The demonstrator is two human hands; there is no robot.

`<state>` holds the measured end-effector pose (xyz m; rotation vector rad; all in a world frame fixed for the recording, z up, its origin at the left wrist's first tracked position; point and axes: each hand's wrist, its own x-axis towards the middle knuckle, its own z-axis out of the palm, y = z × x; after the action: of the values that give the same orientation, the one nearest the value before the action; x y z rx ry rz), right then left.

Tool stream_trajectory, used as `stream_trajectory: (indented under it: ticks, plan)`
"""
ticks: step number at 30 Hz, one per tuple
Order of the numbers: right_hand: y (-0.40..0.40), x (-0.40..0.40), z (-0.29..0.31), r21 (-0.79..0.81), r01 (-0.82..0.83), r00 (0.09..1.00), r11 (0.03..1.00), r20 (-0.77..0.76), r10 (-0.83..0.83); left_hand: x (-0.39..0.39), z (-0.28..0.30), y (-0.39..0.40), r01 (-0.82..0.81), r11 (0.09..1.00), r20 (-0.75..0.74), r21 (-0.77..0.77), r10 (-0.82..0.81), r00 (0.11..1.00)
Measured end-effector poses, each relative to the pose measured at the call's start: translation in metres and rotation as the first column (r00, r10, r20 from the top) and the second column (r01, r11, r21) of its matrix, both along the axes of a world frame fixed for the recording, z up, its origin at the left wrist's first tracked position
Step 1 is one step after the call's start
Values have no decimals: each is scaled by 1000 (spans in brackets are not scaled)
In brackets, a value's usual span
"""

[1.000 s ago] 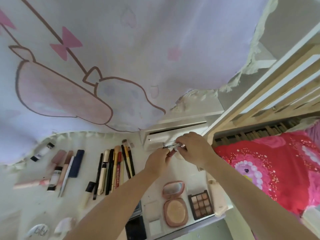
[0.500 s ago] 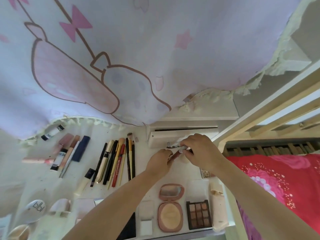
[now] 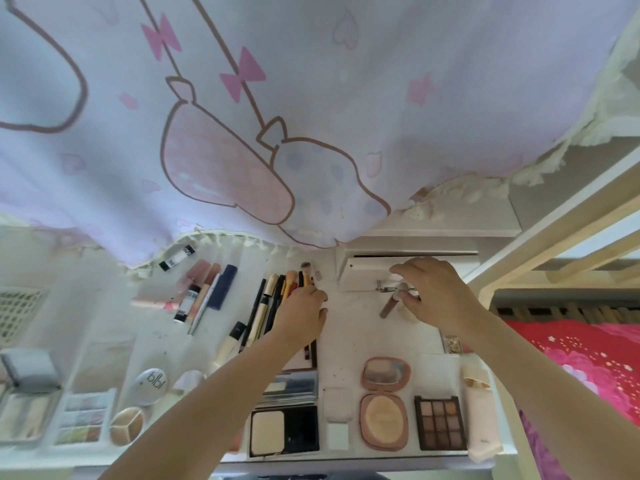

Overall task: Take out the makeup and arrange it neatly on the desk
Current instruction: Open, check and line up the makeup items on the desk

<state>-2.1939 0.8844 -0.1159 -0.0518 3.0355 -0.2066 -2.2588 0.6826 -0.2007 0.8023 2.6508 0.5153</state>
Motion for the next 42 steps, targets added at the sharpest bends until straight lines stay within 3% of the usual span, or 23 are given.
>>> stream_trajectory:
  ticks: [3,7,15,21,26,29,32,35,39,42]
  plan:
    - [-20,-5,-1,-10,-15,999,1000,-37,15,-4,6,-25,-15,999,-30,-50,14,999]
    - [-40,-11,-4,18,33,999,999,29,-34,-10,12,-54,-46,993,-35,-105,43,998]
    - [-41,-4,2,44,167,985,985,40,-169,-24,19,-76,31,992,-29,-122,-35,999]
    - [-60,-5,1,10,106,994,994,13,-106,-31,21,-93,43,982,-80,-186,-58,995]
    - [-130,-25,-22,-23,-56,994,998,96,58,-36,17,-139,-26,943,-108,-333,-10,994]
    - [-177,-36,-41,-128,17,985,992,174,5,-42,18,-166,-20,934,-95,-357,-16,995]
    - [-218,-45,-61,-189,100,958,977,283,-44,-46,19,-187,-30,962,-125,-272,-4,992]
    - [-245,-51,-78,-129,84,943,988,331,-37,-47,15,-204,13,956,-112,-292,-47,993]
    - [-258,-58,-90,140,-71,936,988,352,17,-52,1,-222,131,933,-41,-335,-154,987]
    - [-259,-63,-88,172,-125,931,977,361,56,-55,-1,-230,189,930,-6,-316,-201,979]
